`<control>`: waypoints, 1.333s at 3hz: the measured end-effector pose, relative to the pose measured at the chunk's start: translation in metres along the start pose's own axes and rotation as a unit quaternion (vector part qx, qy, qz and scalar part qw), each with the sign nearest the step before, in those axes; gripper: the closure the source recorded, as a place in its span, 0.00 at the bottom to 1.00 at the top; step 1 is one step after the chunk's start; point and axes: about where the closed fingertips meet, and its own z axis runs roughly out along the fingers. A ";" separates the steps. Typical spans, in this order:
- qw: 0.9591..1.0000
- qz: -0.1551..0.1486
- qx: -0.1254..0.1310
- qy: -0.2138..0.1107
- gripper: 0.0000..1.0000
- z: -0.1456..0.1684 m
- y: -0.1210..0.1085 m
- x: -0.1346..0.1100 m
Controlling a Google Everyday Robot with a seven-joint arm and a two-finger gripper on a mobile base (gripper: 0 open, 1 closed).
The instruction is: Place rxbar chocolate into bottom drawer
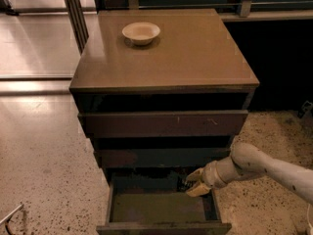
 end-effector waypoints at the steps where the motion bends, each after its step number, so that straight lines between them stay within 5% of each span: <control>1: 0.998 -0.052 0.038 -0.023 1.00 0.036 -0.022 0.024; 2: 0.996 -0.064 0.046 -0.036 1.00 0.083 -0.051 0.059; 4: 0.993 -0.093 0.072 -0.023 1.00 0.097 -0.058 0.081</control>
Offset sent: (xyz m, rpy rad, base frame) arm 0.0648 0.0045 -0.1634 0.0528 -0.2072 0.0474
